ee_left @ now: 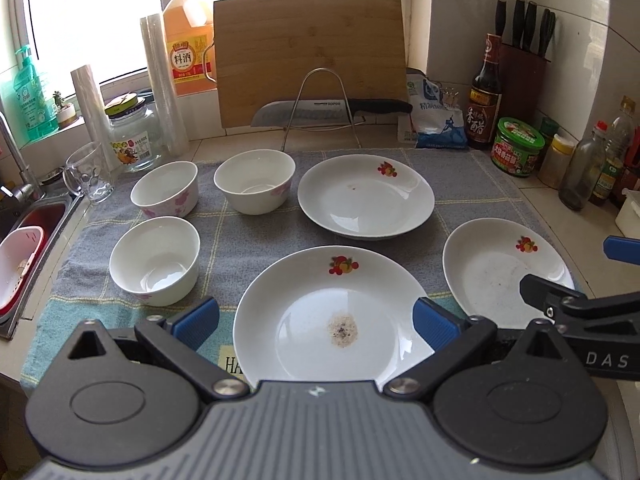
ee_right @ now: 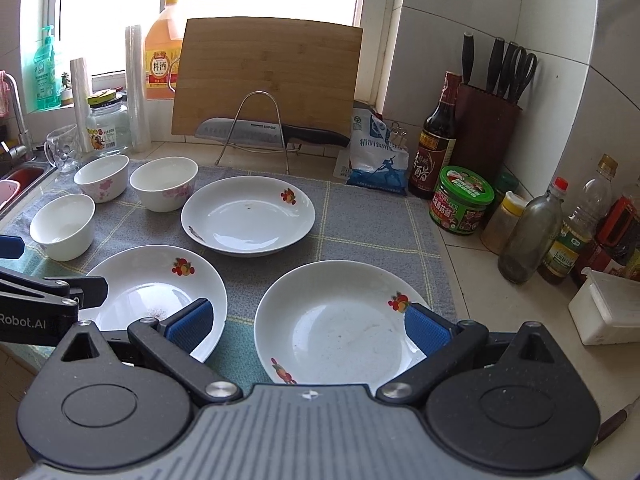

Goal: Organize plates and bowls
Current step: 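Move the left tool to the rim of the stained white plate and close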

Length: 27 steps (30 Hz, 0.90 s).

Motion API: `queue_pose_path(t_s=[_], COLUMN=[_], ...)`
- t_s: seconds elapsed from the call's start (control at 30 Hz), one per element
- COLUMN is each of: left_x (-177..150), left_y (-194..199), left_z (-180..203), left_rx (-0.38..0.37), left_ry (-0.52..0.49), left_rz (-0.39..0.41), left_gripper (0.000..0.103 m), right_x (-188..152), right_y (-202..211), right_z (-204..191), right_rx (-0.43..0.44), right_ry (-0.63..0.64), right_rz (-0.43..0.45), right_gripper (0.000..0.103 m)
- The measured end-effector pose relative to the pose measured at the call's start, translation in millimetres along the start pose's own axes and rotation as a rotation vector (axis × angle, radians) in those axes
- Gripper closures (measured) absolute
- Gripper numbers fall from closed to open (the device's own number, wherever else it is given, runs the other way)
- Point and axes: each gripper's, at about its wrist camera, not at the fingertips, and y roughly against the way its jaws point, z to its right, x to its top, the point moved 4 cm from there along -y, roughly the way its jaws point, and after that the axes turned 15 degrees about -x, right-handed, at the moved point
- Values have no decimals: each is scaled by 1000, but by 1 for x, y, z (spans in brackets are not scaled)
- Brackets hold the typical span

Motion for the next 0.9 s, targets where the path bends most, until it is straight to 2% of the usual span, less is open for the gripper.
queue_pose_path(t_s=[0.2, 0.4, 0.53, 0.63, 0.9], left_x=[21, 42, 54, 57, 57], left_y=[-14, -42, -68, -88, -139], left_z=[8, 25, 40, 55, 91], left_rx=[-59, -183, -267, -296, -420], left_ry=[-82, -218, -276, -338, -525], left_rz=[30, 37, -26, -90, -210], left_gripper=[1, 1, 1, 1, 1], right_x=[-19, -57, -82, -95, -107], right_y=[-12, -32, -43, -54, -81], right_z=[21, 32, 35, 28, 19], right_rx=[32, 6, 40, 56, 50], right_ry=[-20, -48, -68, -56, -61], right_rz=[3, -72, -104, -122, -121], right_gripper=[0, 0, 0, 0, 0])
